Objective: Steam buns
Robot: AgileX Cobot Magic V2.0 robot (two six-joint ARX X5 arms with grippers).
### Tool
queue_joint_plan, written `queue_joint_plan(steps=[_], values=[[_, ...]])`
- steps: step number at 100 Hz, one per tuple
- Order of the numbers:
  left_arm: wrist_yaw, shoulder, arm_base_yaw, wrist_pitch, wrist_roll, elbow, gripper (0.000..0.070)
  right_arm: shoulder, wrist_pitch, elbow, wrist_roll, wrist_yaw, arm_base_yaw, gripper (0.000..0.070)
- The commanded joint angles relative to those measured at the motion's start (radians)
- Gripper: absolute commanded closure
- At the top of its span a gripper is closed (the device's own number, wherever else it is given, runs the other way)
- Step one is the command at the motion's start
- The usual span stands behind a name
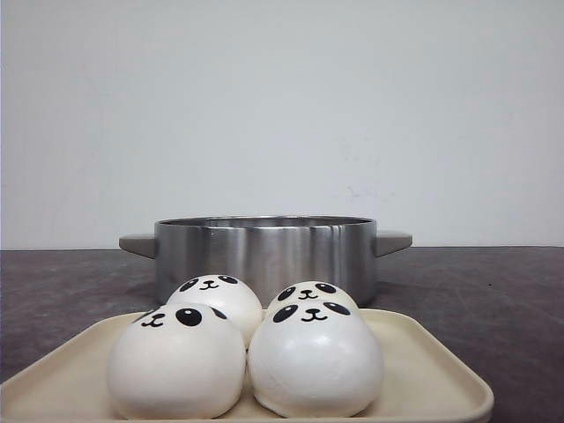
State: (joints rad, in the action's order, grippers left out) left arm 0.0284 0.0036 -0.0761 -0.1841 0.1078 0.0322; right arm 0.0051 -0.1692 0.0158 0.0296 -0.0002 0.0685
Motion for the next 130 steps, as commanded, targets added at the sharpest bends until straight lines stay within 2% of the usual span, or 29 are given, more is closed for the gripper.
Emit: queue_joint_plan(steps=[1, 93, 99, 108, 113, 119, 130], values=[[0.000, 0.000, -0.001, -0.005, 0.006, -0.018, 0.0700, -0.002, 0.011, -0.004, -0.008, 0.000, -0.001, 0.0688], [0.000, 0.000, -0.001, -0.005, 0.004, -0.018, 0.0700, -0.002, 0.011, -0.003, -0.008, 0.000, -0.001, 0.0688], [0.004, 0.000, -0.001, -0.005, -0.039, -0.018, 0.0700, -0.002, 0.011, -0.003, -0.008, 0.000, -0.001, 0.0688], [0.031, 0.000, -0.001, -0.003, -0.199, -0.018, 0.0700, -0.002, 0.012, -0.004, -0.007, 0.000, -0.001, 0.0688], [0.037, 0.000, -0.001, -0.003, -0.260, -0.018, 0.0700, -0.002, 0.012, -0.003, -0.007, 0.000, -0.001, 0.0688], [0.036, 0.000, -0.001, -0.003, -0.272, -0.018, 0.0700, -0.002, 0.015, -0.003, 0.018, -0.005, 0.000, 0.0688], [0.035, 0.000, -0.001, -0.003, -0.272, -0.018, 0.0700, -0.002, 0.029, -0.003, 0.119, -0.033, 0.000, 0.0688]])
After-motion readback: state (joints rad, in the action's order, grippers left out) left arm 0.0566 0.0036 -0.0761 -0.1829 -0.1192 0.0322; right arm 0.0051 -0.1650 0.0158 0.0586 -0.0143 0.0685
